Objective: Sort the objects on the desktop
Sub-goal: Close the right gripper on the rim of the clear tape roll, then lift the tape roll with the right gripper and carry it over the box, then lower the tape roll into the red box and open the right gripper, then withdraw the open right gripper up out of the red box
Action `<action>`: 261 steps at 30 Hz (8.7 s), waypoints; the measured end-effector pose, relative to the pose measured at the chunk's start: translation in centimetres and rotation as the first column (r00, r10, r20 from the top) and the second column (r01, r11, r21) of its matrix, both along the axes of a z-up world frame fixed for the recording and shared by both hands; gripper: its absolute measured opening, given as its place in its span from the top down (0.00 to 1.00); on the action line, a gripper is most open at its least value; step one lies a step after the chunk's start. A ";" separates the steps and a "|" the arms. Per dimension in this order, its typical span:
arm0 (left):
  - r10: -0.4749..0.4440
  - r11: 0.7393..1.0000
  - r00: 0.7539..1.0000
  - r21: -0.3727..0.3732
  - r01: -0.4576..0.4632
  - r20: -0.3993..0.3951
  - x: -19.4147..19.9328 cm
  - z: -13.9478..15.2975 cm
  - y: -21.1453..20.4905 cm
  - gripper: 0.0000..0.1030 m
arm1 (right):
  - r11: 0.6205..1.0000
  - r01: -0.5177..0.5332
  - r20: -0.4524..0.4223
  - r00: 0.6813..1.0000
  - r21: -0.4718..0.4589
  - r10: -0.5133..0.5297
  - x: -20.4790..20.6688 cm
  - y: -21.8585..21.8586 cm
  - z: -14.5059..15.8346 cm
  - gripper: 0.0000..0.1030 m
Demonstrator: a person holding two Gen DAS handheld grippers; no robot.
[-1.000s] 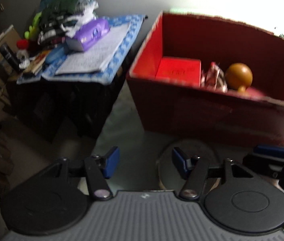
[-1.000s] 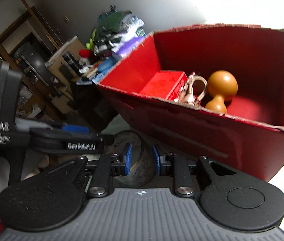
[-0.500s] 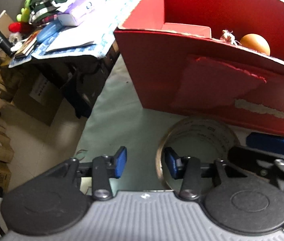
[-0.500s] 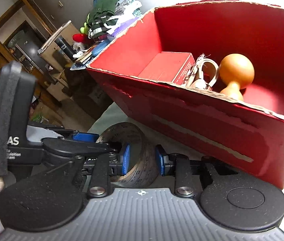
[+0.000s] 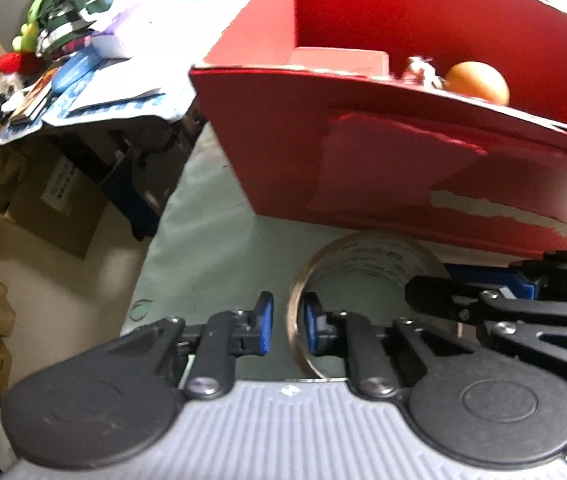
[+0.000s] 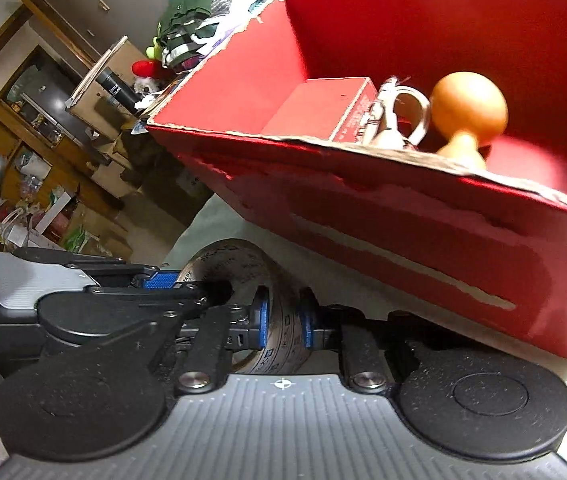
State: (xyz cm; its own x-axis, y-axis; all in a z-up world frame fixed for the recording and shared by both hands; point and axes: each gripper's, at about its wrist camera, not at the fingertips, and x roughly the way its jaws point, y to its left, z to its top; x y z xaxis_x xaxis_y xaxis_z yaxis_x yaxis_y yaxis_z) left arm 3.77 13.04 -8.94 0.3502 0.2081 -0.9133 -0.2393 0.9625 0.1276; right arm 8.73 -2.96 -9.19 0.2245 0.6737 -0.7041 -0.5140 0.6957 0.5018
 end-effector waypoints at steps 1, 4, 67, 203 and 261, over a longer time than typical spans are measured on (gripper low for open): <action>-0.007 1.000 1.000 -0.009 0.007 -0.001 0.0 0.2 -0.3 0.88 | 1.000 0.005 0.003 1.000 0.000 -0.005 -0.2 -0.5 0.2 0.83; -0.048 0.998 0.999 -0.042 0.048 0.007 -0.2 0.8 -1.7 0.88 | 1.000 0.029 0.014 0.999 -0.004 -0.029 -0.7 -2.4 0.6 0.84; -0.703 0.649 0.665 -0.154 0.745 0.251 16.8 6.4 -7.2 0.90 | 0.758 0.619 0.384 0.764 -0.205 -0.519 8.1 -6.3 7.5 0.88; -0.588 0.806 0.785 0.061 0.589 0.195 14.3 6.3 -5.8 0.43 | 0.760 0.623 0.323 0.769 -0.187 -0.551 5.3 -6.6 7.0 0.79; -0.375 0.927 0.899 0.086 0.365 0.225 9.2 7.7 -5.7 0.10 | 0.788 0.614 0.297 0.759 -0.035 -0.579 0.2 -8.2 7.2 0.69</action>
State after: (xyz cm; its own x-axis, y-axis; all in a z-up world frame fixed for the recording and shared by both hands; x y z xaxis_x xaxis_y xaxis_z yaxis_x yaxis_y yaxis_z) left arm 12.92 7.31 -1.24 0.6111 0.0569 -0.7895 0.1058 0.9826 0.1527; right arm 8.96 -11.14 -2.03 0.7352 0.2540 -0.6285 -0.0705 0.9508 0.3017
